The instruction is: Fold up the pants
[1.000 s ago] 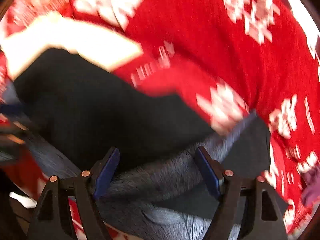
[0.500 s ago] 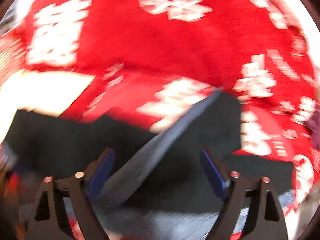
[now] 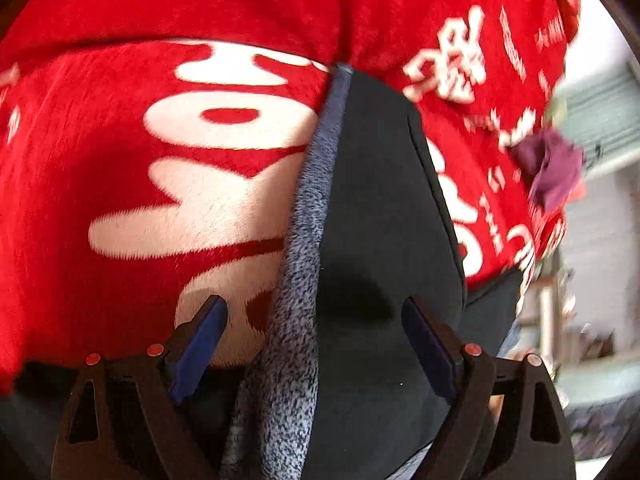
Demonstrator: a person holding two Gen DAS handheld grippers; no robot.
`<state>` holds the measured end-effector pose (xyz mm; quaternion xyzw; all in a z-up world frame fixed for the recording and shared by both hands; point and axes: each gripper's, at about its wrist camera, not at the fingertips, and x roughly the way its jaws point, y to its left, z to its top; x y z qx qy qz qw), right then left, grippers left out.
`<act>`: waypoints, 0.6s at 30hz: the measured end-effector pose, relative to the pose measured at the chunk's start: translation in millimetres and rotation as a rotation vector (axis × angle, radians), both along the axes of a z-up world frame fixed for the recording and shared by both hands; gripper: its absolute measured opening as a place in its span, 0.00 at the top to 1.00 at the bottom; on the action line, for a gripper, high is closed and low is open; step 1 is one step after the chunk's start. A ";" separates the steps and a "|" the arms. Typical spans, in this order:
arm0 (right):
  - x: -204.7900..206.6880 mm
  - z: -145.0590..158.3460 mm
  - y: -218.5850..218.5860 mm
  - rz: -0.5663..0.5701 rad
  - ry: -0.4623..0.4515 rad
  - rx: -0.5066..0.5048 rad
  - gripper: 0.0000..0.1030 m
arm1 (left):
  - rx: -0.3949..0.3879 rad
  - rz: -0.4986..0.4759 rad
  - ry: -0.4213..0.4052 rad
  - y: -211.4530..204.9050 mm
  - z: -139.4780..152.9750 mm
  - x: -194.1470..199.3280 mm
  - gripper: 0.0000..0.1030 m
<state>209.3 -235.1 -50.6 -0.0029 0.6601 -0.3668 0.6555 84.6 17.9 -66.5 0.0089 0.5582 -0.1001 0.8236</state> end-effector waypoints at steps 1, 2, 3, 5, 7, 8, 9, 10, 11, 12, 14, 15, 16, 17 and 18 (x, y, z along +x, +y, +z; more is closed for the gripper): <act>-2.6 0.7 -2.9 -0.006 0.010 0.040 0.94 | 0.004 0.003 0.007 -0.8 0.5 1.0 0.04; -9.1 6.1 -8.3 -0.023 -0.012 0.071 0.94 | 0.006 0.006 0.016 -1.5 0.8 2.6 0.04; -15.4 12.0 -13.1 -0.036 -0.044 0.100 0.94 | 0.004 0.016 0.032 -2.1 2.7 3.9 0.04; -38.8 28.2 -26.0 -0.072 -0.124 0.159 0.95 | -0.068 0.030 0.064 -2.5 10.1 5.4 0.04; -70.4 53.7 -37.8 -0.089 -0.231 0.167 0.95 | -0.146 0.025 0.078 -8.0 19.3 4.8 0.04; -95.0 69.8 -41.9 -0.089 -0.287 0.149 0.95 | -0.179 0.011 0.076 -14.2 25.3 4.8 0.04; -119.1 80.9 -45.4 -0.089 -0.330 0.144 0.94 | -0.211 -0.013 0.076 -22.6 30.3 5.1 0.04; -138.3 87.0 -48.3 -0.091 -0.353 0.142 0.94 | -0.239 -0.034 0.082 -30.2 33.1 5.0 0.04; -162.0 90.2 -52.5 -0.095 -0.366 0.139 0.94 | -0.277 -0.059 0.094 -40.4 35.4 6.3 0.04; -182.8 89.0 -55.9 -0.101 -0.377 0.159 0.94 | -0.312 -0.079 0.112 -51.7 35.5 8.3 0.04; -224.5 75.1 -66.0 -0.134 -0.400 0.222 0.94 | -0.341 -0.106 0.150 -74.6 30.9 12.1 0.04; -241.1 64.9 -63.7 -0.133 -0.396 0.243 0.94 | -0.348 -0.121 0.174 -87.6 24.6 14.2 0.04; -249.1 57.6 -60.3 -0.120 -0.387 0.253 0.94 | -0.344 -0.128 0.202 -97.2 17.4 15.4 0.04; -256.4 49.5 -55.2 -0.089 -0.374 0.258 0.94 | -0.322 -0.135 0.248 -108.3 5.1 16.0 0.04; -261.2 45.3 -47.6 -0.042 -0.366 0.243 0.94 | -0.262 -0.150 0.215 -118.4 1.9 12.5 0.03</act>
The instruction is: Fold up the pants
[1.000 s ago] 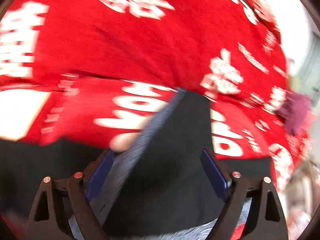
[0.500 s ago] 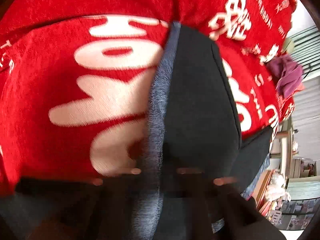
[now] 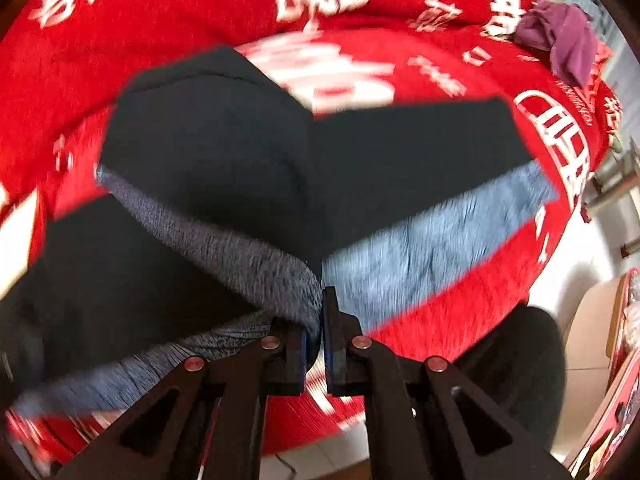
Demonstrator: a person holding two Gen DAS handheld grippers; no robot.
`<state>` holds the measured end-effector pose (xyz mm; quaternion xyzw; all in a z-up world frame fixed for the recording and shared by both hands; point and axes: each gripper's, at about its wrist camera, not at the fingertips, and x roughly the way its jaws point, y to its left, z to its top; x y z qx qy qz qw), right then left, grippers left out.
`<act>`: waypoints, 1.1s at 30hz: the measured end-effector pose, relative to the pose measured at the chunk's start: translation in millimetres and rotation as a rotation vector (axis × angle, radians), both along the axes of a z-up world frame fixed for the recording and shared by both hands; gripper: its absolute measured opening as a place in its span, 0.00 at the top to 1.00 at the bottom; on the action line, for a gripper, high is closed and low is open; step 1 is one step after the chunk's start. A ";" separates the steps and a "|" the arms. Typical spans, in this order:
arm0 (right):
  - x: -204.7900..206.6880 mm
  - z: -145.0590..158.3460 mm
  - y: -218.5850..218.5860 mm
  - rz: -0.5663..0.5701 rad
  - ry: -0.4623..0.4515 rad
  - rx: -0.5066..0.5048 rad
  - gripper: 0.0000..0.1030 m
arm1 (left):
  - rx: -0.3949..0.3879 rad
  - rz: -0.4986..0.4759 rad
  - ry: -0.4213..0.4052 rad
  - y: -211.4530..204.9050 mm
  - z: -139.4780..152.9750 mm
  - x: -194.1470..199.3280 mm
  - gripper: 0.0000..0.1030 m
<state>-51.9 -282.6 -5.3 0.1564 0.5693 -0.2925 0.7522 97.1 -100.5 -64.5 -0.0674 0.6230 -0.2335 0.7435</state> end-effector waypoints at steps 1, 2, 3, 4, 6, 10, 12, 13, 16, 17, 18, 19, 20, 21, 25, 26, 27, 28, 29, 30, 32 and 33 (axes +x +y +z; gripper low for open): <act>-3.8 2.3 6.3 0.038 -0.011 -0.031 0.92 | 0.058 -0.040 -0.066 -11.7 2.3 -6.2 0.02; -6.1 6.5 10.0 0.068 -0.025 -0.052 0.88 | 0.110 -0.077 -0.097 -20.4 1.6 -11.1 0.02; -8.2 14.5 14.6 0.097 -0.042 -0.090 0.79 | 0.164 -0.113 -0.133 -28.7 -0.1 -17.1 0.02; -10.1 22.1 17.7 0.114 -0.059 -0.127 0.62 | 0.190 -0.127 -0.163 -33.0 -1.0 -21.9 0.02; -14.5 41.6 22.8 0.144 -0.110 -0.238 0.26 | 0.184 -0.118 -0.184 -33.2 -1.2 -25.8 0.02; -2.4 64.8 44.7 0.292 -0.179 -0.475 0.15 | 0.156 -0.109 -0.202 -31.1 -2.4 -27.0 0.02; 12.8 64.7 49.9 0.372 -0.180 -0.498 0.15 | 0.201 -0.131 -0.243 -35.7 -2.8 -40.2 0.02; 26.6 61.4 52.6 0.438 -0.171 -0.487 0.15 | 0.222 -0.129 -0.266 -39.3 -4.0 -43.8 0.01; 69.5 41.1 59.2 0.607 -0.098 -0.449 0.15 | 0.210 -0.108 -0.266 -31.5 -3.3 -42.4 0.01; 81.9 34.9 60.3 0.639 -0.077 -0.433 0.15 | 0.207 -0.112 -0.265 -31.0 -2.9 -42.0 0.01; 95.8 28.4 61.4 0.674 -0.060 -0.409 0.15 | 0.204 -0.115 -0.263 -29.5 -2.5 -41.4 0.01; 106.5 23.9 60.8 0.695 -0.048 -0.390 0.15 | 0.199 -0.116 -0.258 -28.3 -2.5 -41.0 0.01; 121.3 15.2 62.8 0.714 -0.020 -0.373 0.15 | 0.197 -0.117 -0.255 -27.3 -1.5 -42.0 0.01; 135.0 3.0 62.8 0.729 0.032 -0.374 0.15 | 0.195 -0.117 -0.254 -26.3 -0.7 -43.3 0.01; 149.6 -17.7 57.7 0.718 0.094 -0.327 0.88 | 0.210 -0.119 -0.246 -28.0 0.4 -44.5 0.01; 146.8 -11.2 51.0 0.676 0.083 -0.342 0.94 | 0.217 -0.116 -0.243 -30.2 1.1 -43.3 0.01; 140.0 -2.3 42.9 0.640 0.063 -0.354 0.95 | 0.222 -0.110 -0.236 -30.0 2.5 -42.6 0.02; 129.3 10.9 26.6 0.564 0.016 -0.341 0.95 | 0.218 -0.104 -0.226 -30.1 5.3 -41.8 0.02; 118.7 20.0 11.4 0.509 -0.015 -0.325 0.95 | 0.206 -0.101 -0.221 -30.3 8.2 -41.0 0.02; 102.5 32.4 -11.1 0.419 -0.061 -0.300 0.95 | 0.193 -0.095 -0.228 -30.7 12.9 -40.1 0.02; 68.2 51.0 -52.4 0.263 -0.142 -0.253 0.95 | 0.178 -0.078 -0.248 -32.0 20.9 -37.3 0.02; 50.9 58.2 -75.8 0.188 -0.180 -0.225 0.95 | 0.163 -0.070 -0.245 -33.9 24.2 -34.3 0.02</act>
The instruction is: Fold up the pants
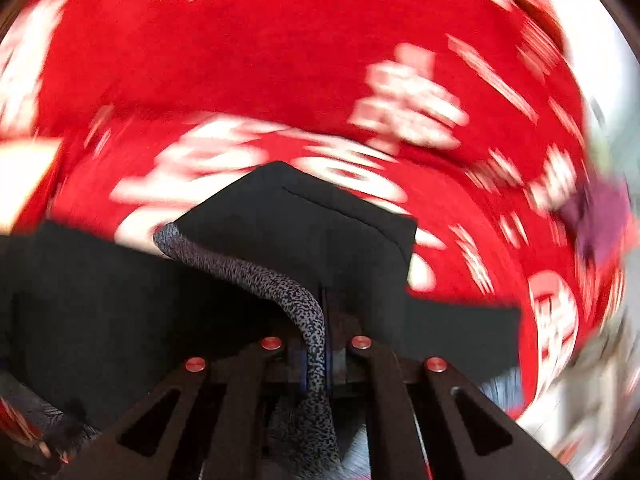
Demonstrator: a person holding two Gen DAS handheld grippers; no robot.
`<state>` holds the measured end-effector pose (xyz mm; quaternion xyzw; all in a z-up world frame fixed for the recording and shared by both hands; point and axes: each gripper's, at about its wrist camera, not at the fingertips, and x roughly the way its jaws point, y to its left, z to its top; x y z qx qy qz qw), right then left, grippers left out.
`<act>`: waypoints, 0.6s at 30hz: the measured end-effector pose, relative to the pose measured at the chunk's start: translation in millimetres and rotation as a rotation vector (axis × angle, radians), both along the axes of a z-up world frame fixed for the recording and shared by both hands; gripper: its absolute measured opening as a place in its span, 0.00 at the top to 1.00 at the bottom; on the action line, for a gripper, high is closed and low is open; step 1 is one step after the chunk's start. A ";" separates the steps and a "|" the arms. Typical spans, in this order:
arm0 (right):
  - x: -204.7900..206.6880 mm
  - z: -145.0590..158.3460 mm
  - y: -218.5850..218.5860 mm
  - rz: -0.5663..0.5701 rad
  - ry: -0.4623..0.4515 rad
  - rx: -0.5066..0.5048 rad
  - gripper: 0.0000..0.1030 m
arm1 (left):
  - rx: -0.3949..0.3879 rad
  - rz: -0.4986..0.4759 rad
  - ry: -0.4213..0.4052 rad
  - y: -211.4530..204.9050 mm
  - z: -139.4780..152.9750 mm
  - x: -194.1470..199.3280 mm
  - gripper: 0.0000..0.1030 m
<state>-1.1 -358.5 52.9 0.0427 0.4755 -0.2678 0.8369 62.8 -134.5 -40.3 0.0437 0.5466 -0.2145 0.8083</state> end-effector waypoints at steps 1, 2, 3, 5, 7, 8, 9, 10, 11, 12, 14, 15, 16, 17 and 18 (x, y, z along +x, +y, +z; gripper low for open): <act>-26.0 3.9 -29.7 -0.092 -0.045 0.049 0.95 | -0.015 0.004 0.014 -1.8 0.7 3.6 0.02; -41.8 3.0 -47.0 -0.142 -0.072 0.088 0.94 | -0.035 0.009 0.040 -6.1 0.4 6.9 0.02; -55.9 1.0 -62.4 -0.177 -0.097 0.133 0.93 | -0.050 0.009 0.067 -12.0 -1.4 8.9 0.02; -75.9 -15.8 -86.6 -0.214 -0.108 0.228 0.91 | -0.048 -0.010 0.093 -27.8 -6.3 7.9 0.02; -79.7 -35.2 -93.3 -0.201 -0.065 0.273 0.88 | -0.017 -0.058 0.099 -49.5 -12.3 1.9 0.02; -80.0 -43.8 -95.3 -0.202 -0.044 0.283 0.87 | 0.010 -0.087 0.098 -62.2 -14.7 -1.3 0.02; -82.2 -49.9 -98.7 -0.205 -0.044 0.301 0.87 | 0.030 -0.107 0.090 -72.4 -15.2 -4.6 0.02; -85.3 -51.8 -101.5 -0.207 -0.066 0.323 0.86 | 0.035 -0.136 0.081 -83.5 -14.0 -9.7 0.02; -90.8 -50.8 -106.3 -0.208 -0.104 0.360 0.86 | 0.029 -0.155 0.084 -91.2 -12.0 -13.4 0.02; -93.1 -50.6 -111.1 -0.207 -0.130 0.396 0.84 | 0.016 -0.176 0.096 -99.2 -10.3 -16.3 0.02; -98.6 -55.2 -120.1 -0.192 -0.189 0.487 0.81 | -0.007 -0.188 0.109 -110.0 -6.8 -19.7 0.02; -102.4 -57.9 -124.0 -0.186 -0.220 0.533 0.79 | -0.017 -0.185 0.106 -114.9 -5.9 -20.4 0.02; -106.7 -61.6 -128.5 -0.187 -0.256 0.585 0.75 | -0.011 -0.181 0.101 -118.9 -6.5 -20.5 0.02; -112.3 -65.4 -136.2 -0.202 -0.301 0.646 0.72 | 0.017 -0.174 0.104 -124.4 -11.7 -19.4 0.02; -116.2 -67.4 -138.3 -0.215 -0.336 0.683 0.69 | 0.050 -0.171 0.108 -129.1 -17.0 -18.6 0.02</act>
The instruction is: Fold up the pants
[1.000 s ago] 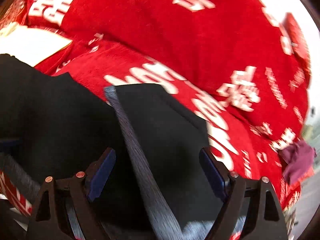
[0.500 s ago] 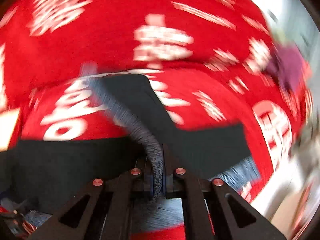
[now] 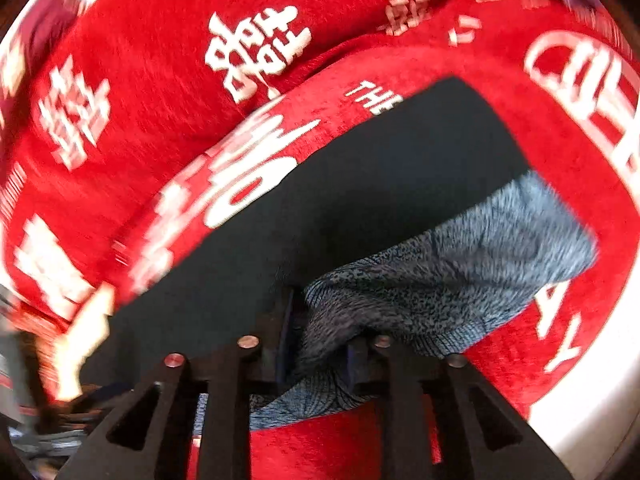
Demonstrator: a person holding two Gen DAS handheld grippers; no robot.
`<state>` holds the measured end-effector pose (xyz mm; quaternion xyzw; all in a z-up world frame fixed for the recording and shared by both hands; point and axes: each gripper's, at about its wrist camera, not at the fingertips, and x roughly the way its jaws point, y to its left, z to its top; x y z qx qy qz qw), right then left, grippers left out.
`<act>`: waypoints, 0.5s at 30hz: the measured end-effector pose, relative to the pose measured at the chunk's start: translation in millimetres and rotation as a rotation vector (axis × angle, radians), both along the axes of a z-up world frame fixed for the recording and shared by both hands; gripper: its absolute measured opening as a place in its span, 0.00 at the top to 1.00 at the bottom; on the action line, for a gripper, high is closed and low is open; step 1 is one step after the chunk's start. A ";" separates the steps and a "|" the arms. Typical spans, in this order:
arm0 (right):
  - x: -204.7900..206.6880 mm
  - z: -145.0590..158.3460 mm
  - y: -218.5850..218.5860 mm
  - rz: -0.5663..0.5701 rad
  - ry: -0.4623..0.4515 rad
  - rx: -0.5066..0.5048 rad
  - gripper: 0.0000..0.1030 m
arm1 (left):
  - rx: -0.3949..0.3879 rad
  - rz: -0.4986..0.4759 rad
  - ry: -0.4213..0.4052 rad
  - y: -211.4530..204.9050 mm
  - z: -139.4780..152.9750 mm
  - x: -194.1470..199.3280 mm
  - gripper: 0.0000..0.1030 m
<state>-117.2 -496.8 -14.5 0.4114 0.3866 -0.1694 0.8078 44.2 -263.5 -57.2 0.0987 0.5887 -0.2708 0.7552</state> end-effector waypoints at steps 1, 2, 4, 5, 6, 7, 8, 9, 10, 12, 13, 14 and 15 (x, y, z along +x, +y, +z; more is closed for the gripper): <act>-6.5 -1.6 -7.3 -0.027 -0.038 0.043 0.63 | 0.013 -0.002 -0.019 -2.8 0.2 -0.8 0.02; -13.6 -3.0 -14.1 -0.065 -0.073 0.077 0.58 | 0.014 -0.007 -0.036 -6.8 2.6 -2.4 0.02; -27.5 -1.7 -24.6 -0.141 -0.133 0.115 0.32 | -0.045 -0.026 -0.011 -12.1 8.6 -5.2 0.02; -32.4 1.1 -28.1 -0.166 -0.154 0.115 0.30 | -0.072 -0.028 -0.009 -15.7 12.7 -7.2 0.02; -38.1 5.3 -33.4 -0.190 -0.178 0.109 0.30 | -0.077 -0.032 -0.018 -20.2 14.4 -9.3 0.02; -41.0 7.4 -38.1 -0.205 -0.187 0.100 0.27 | -0.065 -0.041 -0.022 -24.9 12.7 -10.6 0.02; -40.8 5.4 -43.0 -0.218 -0.180 0.090 0.27 | -0.030 -0.054 -0.014 -31.7 6.7 -11.4 0.02; -40.1 1.4 -48.3 -0.224 -0.145 0.082 0.27 | 0.004 -0.061 -0.010 -37.1 0.1 -11.4 0.02; -40.6 -3.6 -52.9 -0.218 -0.126 0.091 0.27 | 0.030 -0.071 -0.049 -42.4 -2.5 -13.9 0.02; -42.5 -9.8 -57.8 -0.214 -0.138 0.112 0.41 | 0.061 -0.088 -0.074 -49.3 -1.2 -17.1 0.02; -43.0 -8.0 -59.3 -0.212 -0.116 0.094 0.78 | 0.044 -0.088 -0.060 -51.9 2.5 -16.8 0.02; -43.5 -6.0 -60.9 -0.205 -0.109 0.085 0.94 | 0.011 -0.086 -0.048 -52.3 7.5 -16.8 0.02; -44.7 0.5 -61.9 -0.193 -0.133 0.082 0.94 | -0.025 -0.082 -0.046 -54.1 14.7 -17.1 0.02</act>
